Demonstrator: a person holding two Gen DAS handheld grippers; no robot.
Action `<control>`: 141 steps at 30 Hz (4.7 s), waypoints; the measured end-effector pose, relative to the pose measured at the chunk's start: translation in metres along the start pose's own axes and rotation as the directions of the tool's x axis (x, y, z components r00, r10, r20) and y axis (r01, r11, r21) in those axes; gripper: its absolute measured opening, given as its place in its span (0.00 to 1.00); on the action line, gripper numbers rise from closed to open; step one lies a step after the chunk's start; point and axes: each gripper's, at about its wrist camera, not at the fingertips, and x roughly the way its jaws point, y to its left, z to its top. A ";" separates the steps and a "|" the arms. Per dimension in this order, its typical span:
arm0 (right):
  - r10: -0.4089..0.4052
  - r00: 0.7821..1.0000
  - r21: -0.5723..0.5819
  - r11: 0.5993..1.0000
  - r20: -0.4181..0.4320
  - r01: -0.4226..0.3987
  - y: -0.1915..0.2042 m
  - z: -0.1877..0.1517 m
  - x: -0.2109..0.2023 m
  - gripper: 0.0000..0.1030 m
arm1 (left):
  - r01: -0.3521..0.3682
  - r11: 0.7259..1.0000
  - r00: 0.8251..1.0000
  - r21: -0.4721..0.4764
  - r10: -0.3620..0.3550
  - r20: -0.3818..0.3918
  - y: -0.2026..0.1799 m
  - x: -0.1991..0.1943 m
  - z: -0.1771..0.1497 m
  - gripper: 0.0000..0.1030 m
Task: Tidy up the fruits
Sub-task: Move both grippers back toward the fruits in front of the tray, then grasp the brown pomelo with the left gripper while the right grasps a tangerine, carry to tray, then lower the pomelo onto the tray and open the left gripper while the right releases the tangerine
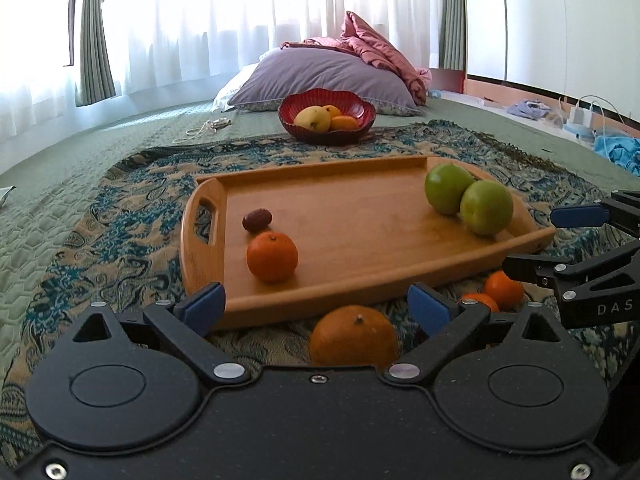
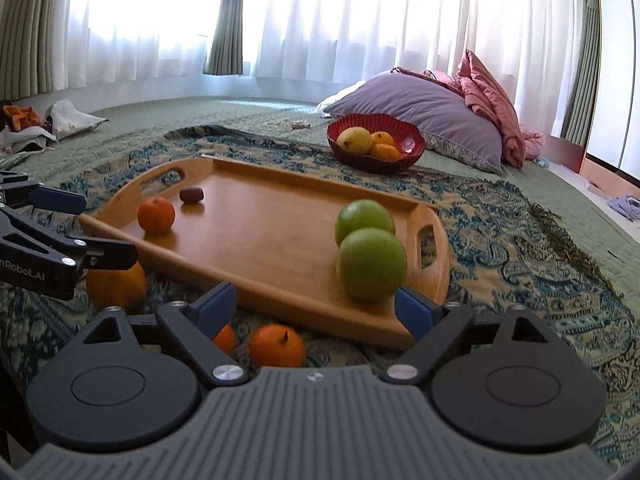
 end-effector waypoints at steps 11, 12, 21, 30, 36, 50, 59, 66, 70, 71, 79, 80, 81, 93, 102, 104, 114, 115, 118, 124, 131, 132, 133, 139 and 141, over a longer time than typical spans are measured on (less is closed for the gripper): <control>-0.032 0.999 0.017 0.999 -0.021 0.032 -0.003 -0.020 -0.002 0.91 | -0.001 1.000 1.000 -0.014 0.000 -0.018 -0.003 -0.004 -0.015 0.95; -0.035 0.999 0.014 0.999 -0.020 0.035 -0.003 -0.021 -0.002 0.91 | 0.000 1.000 1.000 -0.016 0.000 -0.018 -0.003 -0.004 -0.016 0.95; -0.051 0.999 -0.007 0.999 -0.017 0.051 0.001 -0.030 -0.003 0.91 | 0.018 0.999 0.999 -0.043 -0.019 -0.034 -0.005 -0.008 -0.023 0.75; -0.046 0.999 -0.003 0.999 -0.020 0.046 0.010 -0.033 -0.001 0.83 | 0.066 0.993 0.994 -0.101 -0.074 -0.078 -0.003 -0.004 -0.024 0.47; -0.029 0.999 0.029 0.999 -0.026 0.030 0.013 -0.034 0.002 0.70 | 0.051 0.993 0.995 -0.106 -0.060 -0.077 -0.008 -0.001 -0.024 0.46; 0.000 1.000 0.043 0.999 -0.029 0.001 0.022 -0.033 0.008 0.52 | 0.065 0.977 0.994 -0.203 -0.082 -0.079 0.000 0.009 -0.025 0.47; -0.012 0.999 0.078 0.997 -0.038 0.015 0.021 -0.032 0.014 0.47 | 0.064 0.974 0.995 -0.218 -0.081 -0.066 0.000 0.012 -0.026 0.46; -0.038 0.999 0.067 0.997 -0.031 0.040 0.025 -0.032 0.017 0.45 | 0.067 0.971 0.994 -0.229 -0.083 -0.064 0.001 0.012 -0.027 0.47; -0.023 0.999 0.108 0.994 -0.037 0.027 0.025 -0.033 0.017 0.45 | 0.063 0.970 0.994 -0.233 -0.081 -0.071 -0.001 0.015 -0.028 0.47; -0.020 0.999 0.120 0.992 -0.039 0.024 0.024 -0.033 0.017 0.44 | 0.059 0.971 0.994 -0.233 -0.078 -0.072 -0.001 0.017 -0.029 0.47; -0.026 0.999 0.172 0.985 -0.035 0.032 0.023 -0.035 0.018 0.42 | 0.043 0.976 0.997 -0.212 -0.055 -0.055 -0.007 0.018 -0.032 0.47; -0.029 0.999 0.176 0.984 -0.033 0.035 0.023 -0.035 0.018 0.41 | 0.039 0.976 0.997 -0.213 -0.051 -0.051 -0.007 0.017 -0.032 0.46; -0.036 0.999 0.179 0.983 -0.031 0.041 0.022 -0.035 0.017 0.38 | 0.034 0.976 0.998 -0.214 -0.045 -0.047 -0.008 0.015 -0.032 0.46; -0.132 0.990 0.144 0.982 0.049 0.123 0.004 -0.003 -0.005 0.37 | -0.003 0.977 0.999 -0.215 0.012 0.039 0.010 -0.003 0.003 0.46; -0.160 0.985 0.172 0.974 0.058 0.148 -0.027 0.037 0.009 0.37 | -0.005 0.979 0.998 -0.205 0.017 0.059 0.032 0.016 0.052 0.46; -0.157 0.986 0.173 0.974 0.050 0.146 -0.034 0.049 0.017 0.37 | -0.008 0.979 0.998 -0.204 0.021 0.058 0.037 0.025 0.063 0.46; -0.076 0.992 0.213 0.972 -0.099 0.096 -0.072 0.103 0.087 0.37 | -0.004 0.980 1.000 -0.197 0.001 -0.017 0.061 0.088 0.106 0.46; -0.064 0.991 0.224 0.971 -0.118 0.090 -0.076 0.106 0.096 0.37 | -0.003 0.980 1.000 -0.201 -0.003 -0.030 0.064 0.096 0.109 0.46; -0.043 0.981 0.239 0.967 -0.190 0.088 -0.083 0.117 0.123 0.37 | -0.009 0.972 0.997 -0.233 -0.010 -0.083 0.075 0.120 0.116 0.46; -0.018 0.951 0.268 0.958 -0.309 0.105 -0.086 0.122 0.171 0.37 | -0.044 0.964 0.986 -0.261 -0.001 -0.169 0.089 0.159 0.118 0.46; -0.022 0.928 0.236 0.965 -0.372 0.118 -0.078 0.115 0.196 0.37 | -0.069 0.966 0.977 -0.249 0.014 -0.214 0.094 0.179 0.115 0.46; -0.022 0.926 0.234 0.965 -0.376 0.118 -0.078 0.114 0.198 0.37 | -0.069 0.967 0.976 -0.244 0.016 -0.216 0.094 0.180 0.115 0.46; -0.022 0.925 0.232 0.965 -0.380 0.119 -0.078 0.114 0.199 0.37 | -0.069 0.968 0.976 -0.241 0.016 -0.217 0.093 0.181 0.115 0.46; -0.018 0.917 0.238 0.964 -0.398 0.123 -0.080 0.110 0.204 0.38 | -0.071 0.970 0.972 -0.234 0.015 -0.233 0.091 0.186 0.113 0.46; -0.017 0.915 0.241 0.963 -0.403 0.124 -0.080 0.109 0.205 0.38 | -0.068 0.971 0.971 -0.231 0.012 -0.238 0.090 0.188 0.113 0.46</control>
